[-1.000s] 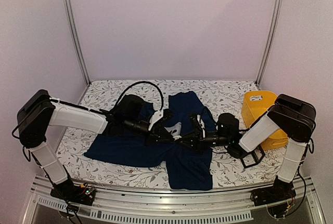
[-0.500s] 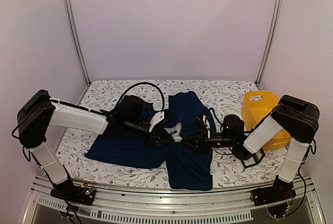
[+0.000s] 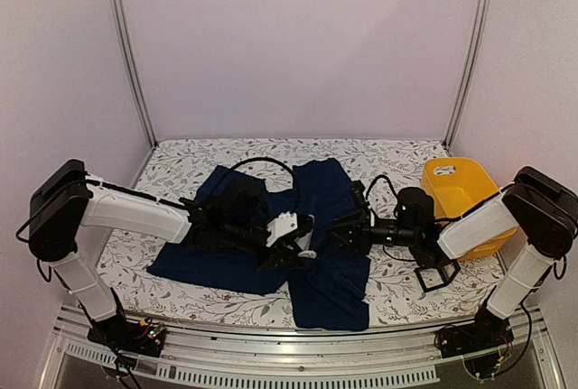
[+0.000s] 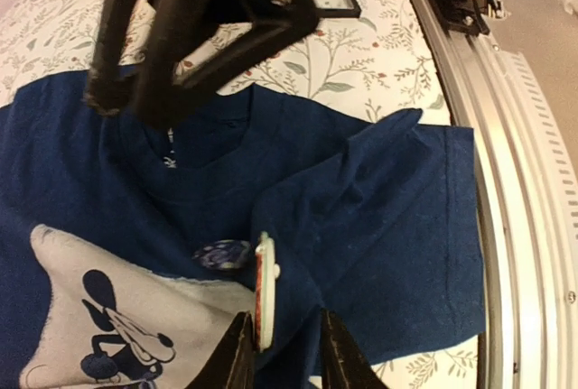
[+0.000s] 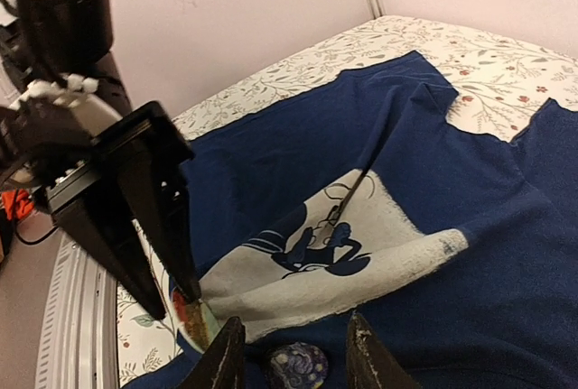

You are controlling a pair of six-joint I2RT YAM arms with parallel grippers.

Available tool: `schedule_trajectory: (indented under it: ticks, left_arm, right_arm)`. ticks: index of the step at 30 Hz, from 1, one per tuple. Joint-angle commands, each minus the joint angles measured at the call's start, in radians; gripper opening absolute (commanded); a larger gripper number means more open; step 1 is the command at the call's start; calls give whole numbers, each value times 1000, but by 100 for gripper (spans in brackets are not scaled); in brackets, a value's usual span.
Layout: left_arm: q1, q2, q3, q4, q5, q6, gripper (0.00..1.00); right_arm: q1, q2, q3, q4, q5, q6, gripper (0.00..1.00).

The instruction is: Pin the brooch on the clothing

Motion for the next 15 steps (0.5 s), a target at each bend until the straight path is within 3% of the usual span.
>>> schedule_trajectory:
  ticks: [1,5,10,13,15]
  left_arm:
    - [-99,-62,29,-128,-96,81,33]
    - [-165,-37,80,-266,-9,63,41]
    - [-216,-73,91,-307,-5,-7,33]
    - [-145,-191,-1,-178,-189,-129,29]
    - [-21,-245,-52,-132,-216,-275,28]
  right_arm:
    - [-7,-71,16,-170,171,-37,38]
    - [-7,-112,7,-223,232,-46,39]
    - [-6,-161,47,-422,397,-12,39]
    - [-7,-144,139,-631,550,19,38]
    - [-8,-107,215,-764,637,32,35]
